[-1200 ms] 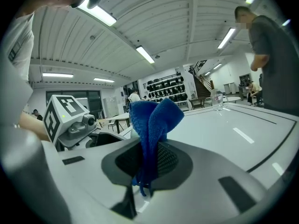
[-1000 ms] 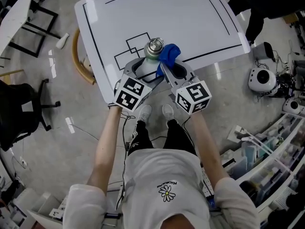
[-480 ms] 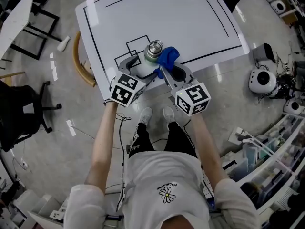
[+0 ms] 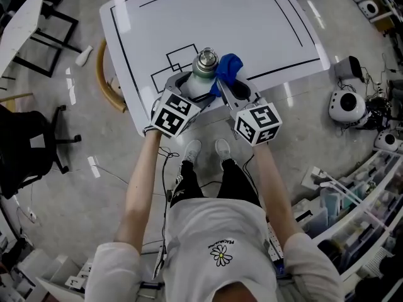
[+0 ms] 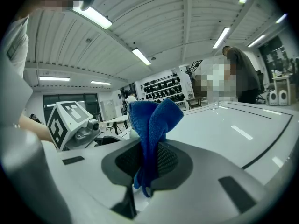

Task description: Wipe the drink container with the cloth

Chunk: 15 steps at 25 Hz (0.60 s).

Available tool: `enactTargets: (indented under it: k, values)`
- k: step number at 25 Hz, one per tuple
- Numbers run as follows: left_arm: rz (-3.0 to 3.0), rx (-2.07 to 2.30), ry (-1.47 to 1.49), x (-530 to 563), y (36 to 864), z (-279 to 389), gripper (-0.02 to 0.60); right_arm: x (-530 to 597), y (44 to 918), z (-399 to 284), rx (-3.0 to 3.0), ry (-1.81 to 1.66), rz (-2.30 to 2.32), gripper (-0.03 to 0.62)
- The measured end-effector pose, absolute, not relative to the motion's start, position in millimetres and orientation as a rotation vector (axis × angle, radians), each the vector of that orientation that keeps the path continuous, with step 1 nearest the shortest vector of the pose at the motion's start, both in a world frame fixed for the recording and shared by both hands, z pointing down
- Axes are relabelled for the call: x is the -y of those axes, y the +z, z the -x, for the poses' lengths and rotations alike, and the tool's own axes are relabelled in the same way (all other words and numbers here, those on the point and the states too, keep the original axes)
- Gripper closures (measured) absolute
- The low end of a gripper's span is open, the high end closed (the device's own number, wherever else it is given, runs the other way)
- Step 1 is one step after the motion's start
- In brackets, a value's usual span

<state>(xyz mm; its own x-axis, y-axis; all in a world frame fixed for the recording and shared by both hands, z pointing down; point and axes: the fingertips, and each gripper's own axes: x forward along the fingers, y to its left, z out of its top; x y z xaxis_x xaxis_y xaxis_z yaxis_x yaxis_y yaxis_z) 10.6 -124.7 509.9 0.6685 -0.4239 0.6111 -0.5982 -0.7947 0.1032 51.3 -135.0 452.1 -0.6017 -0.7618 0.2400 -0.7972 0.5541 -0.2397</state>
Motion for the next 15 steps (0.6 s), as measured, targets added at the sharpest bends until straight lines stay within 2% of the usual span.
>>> enactTargets:
  k: [15]
  values:
    - [-2.586, 0.778, 0.870, 100, 510, -16, 0.198, 111, 452, -28, 2.751, 0.571, -1.241, 0.551]
